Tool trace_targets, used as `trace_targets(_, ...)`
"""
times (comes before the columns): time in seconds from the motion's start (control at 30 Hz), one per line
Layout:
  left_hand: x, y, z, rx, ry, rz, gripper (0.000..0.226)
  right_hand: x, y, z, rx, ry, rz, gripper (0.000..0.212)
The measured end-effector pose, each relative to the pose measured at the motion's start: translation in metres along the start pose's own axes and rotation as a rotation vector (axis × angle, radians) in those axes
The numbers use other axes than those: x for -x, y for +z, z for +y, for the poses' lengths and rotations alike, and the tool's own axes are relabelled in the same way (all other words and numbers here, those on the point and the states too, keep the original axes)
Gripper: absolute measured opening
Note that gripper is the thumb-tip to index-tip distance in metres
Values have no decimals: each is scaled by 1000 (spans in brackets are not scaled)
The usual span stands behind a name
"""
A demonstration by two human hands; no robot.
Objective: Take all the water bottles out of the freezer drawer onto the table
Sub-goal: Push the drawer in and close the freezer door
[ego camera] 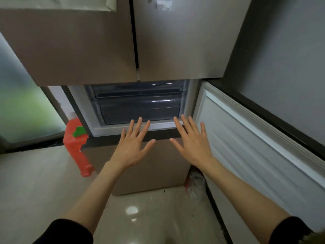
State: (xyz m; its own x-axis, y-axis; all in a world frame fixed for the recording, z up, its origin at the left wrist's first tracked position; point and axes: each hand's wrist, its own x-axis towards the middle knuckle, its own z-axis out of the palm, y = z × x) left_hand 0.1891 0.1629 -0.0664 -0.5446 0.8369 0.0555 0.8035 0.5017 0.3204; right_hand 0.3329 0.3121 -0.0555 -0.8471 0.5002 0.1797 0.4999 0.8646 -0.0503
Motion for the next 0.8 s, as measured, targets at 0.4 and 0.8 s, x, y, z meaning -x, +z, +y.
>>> trace_targets(0.4, 97, -10, 132, 59, 360, -25, 62, 198, -89, 64, 143, 329, 126, 67)
trace_targets(0.8, 142, 19, 261, 37, 471, -91, 70, 303, -131, 152, 244, 591, -52, 74)
